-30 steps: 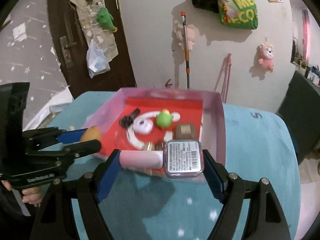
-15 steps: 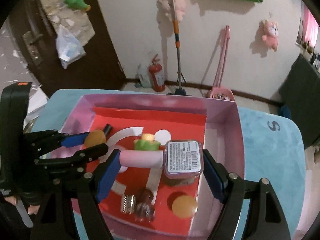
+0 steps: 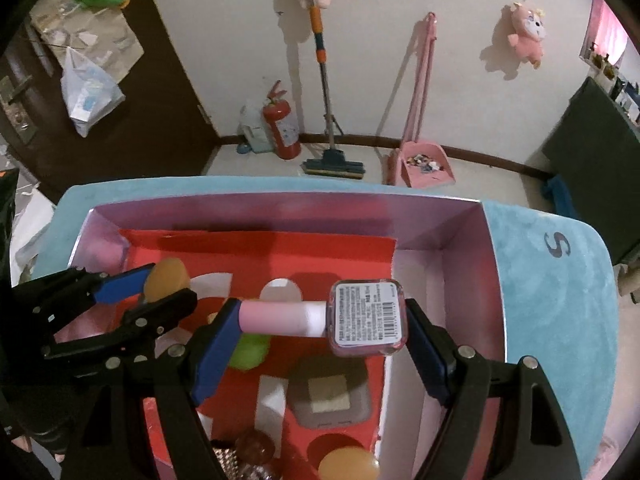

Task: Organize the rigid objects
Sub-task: 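Lower the polish into the box with the right tool while the left tool lowers the sponge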

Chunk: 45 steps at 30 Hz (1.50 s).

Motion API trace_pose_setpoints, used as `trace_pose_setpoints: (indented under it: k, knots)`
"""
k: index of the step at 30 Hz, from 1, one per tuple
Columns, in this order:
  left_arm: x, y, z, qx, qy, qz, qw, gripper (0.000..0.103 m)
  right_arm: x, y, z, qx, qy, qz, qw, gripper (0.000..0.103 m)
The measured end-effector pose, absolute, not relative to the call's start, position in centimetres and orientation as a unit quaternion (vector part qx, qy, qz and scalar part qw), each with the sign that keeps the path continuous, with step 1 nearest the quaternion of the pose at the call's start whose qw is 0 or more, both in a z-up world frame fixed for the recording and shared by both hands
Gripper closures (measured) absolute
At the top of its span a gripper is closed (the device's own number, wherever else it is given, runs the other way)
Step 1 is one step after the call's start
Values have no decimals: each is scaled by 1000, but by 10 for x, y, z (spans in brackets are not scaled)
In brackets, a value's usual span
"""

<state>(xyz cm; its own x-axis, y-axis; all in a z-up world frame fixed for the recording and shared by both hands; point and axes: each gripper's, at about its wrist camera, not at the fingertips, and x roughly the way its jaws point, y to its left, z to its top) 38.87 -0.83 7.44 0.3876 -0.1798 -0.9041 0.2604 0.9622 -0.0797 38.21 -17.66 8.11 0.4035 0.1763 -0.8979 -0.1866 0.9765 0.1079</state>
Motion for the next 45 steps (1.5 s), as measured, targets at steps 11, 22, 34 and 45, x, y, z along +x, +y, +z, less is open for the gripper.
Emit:
trace_pose_setpoints:
  k: [11,22,34,45]
  knots:
    - [402,-13,61,45,547,-118,827,67,395,-177,68,-18,547,78,833,23]
    - [406,-12,57,44,551,-112,826,67,400,-171,64,-45,549,66,832,22]
    - [396,-12,57,54,549,-108,827,67,396,-177,68,-25,558,84,826,22]
    - [394,-11,57,55,548,-109,828,67,392,-187,81,26,572,115,811,23]
